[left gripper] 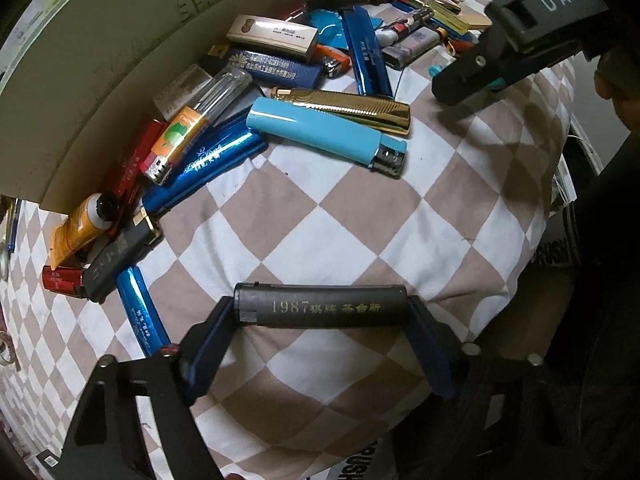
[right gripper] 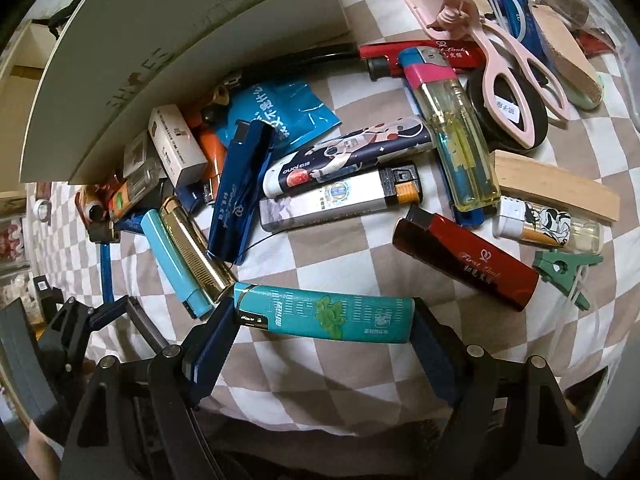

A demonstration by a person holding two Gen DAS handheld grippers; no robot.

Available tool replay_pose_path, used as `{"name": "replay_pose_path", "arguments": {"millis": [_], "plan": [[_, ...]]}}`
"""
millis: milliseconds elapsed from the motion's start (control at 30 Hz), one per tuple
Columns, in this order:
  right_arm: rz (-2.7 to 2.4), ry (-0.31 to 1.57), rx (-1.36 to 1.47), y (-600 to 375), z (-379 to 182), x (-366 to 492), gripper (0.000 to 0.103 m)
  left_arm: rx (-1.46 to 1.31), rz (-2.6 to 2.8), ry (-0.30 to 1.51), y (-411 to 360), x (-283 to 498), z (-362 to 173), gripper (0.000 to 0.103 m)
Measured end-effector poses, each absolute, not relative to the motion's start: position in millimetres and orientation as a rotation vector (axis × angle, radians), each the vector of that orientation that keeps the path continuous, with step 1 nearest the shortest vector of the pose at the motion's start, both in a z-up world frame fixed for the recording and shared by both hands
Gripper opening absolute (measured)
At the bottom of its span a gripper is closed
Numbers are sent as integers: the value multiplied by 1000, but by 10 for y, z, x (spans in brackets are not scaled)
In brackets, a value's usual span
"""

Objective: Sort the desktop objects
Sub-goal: 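Close the left tool on the grey lighter while the right tool grasps the teal lighter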

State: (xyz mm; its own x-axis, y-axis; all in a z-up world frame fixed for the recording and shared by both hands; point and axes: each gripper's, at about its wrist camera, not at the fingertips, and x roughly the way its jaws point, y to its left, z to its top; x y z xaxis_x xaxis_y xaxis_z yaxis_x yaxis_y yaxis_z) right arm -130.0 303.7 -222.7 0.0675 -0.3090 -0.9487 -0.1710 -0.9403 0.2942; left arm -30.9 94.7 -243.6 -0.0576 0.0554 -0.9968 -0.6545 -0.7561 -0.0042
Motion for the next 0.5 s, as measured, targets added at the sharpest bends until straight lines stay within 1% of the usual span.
{"name": "replay_pose_path", "arguments": {"millis": [267,500], "plan": [[-2007,-521,2191,3104,-2146,-1453,84,-1725,1888,643,980,-330,-2371,81],[-2002,-556,2129,3172,-2014,-1572,84,-1718,1947,534,936,-454,-2172,81]]}}
